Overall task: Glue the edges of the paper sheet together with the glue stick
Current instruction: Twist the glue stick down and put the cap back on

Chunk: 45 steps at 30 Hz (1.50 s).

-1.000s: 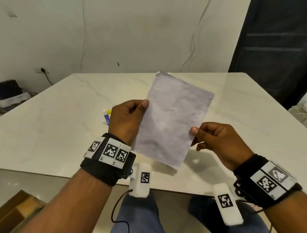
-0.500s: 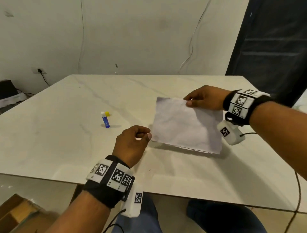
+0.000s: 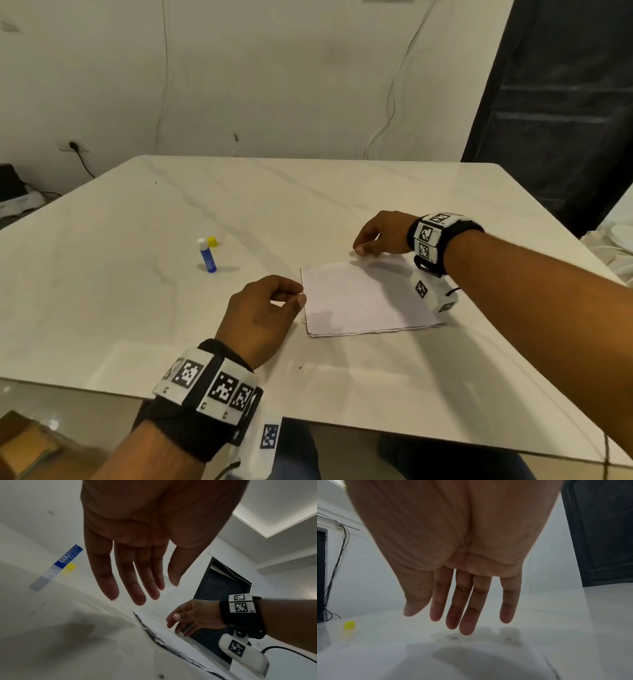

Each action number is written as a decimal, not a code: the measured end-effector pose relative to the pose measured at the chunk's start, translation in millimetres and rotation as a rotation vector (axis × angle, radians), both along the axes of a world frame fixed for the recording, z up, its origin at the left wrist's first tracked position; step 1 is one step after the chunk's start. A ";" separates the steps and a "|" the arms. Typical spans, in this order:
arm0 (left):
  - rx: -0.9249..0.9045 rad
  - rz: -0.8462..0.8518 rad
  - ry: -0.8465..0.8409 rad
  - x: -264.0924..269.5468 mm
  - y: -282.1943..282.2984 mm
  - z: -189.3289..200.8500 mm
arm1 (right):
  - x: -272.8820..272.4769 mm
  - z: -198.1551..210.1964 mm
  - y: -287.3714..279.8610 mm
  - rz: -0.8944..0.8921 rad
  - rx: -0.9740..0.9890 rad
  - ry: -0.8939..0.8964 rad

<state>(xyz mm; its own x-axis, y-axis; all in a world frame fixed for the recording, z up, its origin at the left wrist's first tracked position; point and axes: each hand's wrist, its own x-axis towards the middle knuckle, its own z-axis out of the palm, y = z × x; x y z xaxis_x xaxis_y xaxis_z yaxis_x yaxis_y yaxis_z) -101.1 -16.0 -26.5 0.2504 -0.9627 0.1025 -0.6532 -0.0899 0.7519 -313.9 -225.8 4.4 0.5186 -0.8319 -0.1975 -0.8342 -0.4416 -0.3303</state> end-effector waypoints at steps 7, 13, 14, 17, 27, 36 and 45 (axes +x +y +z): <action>-0.009 -0.013 -0.016 -4.4 1.9 1.0 | -36.9 19.1 38.4 -0.024 -0.080 -0.037; -0.016 0.012 -0.025 11.1 5.7 7.3 | -52.1 14.4 107.7 0.132 -0.092 0.047; -0.029 0.029 -0.029 17.8 4.6 9.5 | -52.7 10.2 118.6 0.156 -0.076 0.079; -0.081 0.125 -0.104 47.8 -5.0 19.0 | -49.9 -4.0 141.5 0.194 -0.038 0.120; 0.299 0.396 0.130 140.6 -83.2 22.3 | -41.0 -12.4 142.8 0.171 -0.156 0.145; 0.437 0.369 -0.206 142.8 -95.2 4.8 | -43.8 -6.0 134.3 0.162 -0.091 0.071; 0.022 -0.047 0.366 22.0 -110.0 41.4 | -31.5 5.5 97.4 -0.115 0.200 -0.680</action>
